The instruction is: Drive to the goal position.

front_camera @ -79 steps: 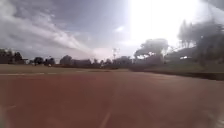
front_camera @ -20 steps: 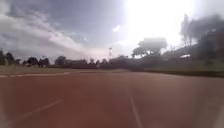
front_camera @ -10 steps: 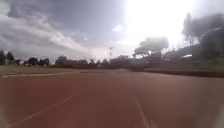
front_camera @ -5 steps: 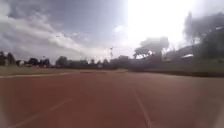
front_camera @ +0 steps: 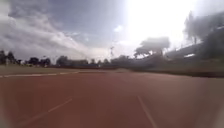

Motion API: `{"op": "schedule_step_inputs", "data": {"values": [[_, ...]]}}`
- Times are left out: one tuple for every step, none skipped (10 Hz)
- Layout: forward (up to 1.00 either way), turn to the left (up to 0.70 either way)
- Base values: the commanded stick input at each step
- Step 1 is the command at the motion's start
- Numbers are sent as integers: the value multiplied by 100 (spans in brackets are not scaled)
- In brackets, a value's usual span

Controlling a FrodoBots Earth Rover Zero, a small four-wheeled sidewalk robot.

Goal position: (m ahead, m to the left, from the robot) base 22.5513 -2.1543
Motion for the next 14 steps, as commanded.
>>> {"op": "schedule_step_inputs", "data": {"values": [[70,0],[70,0],[70,0],[70,0],[70,0],[70,0],[70,0],[70,0],[70,0],[70,0],[70,0],[70,0],[70,0],[70,0]]}}
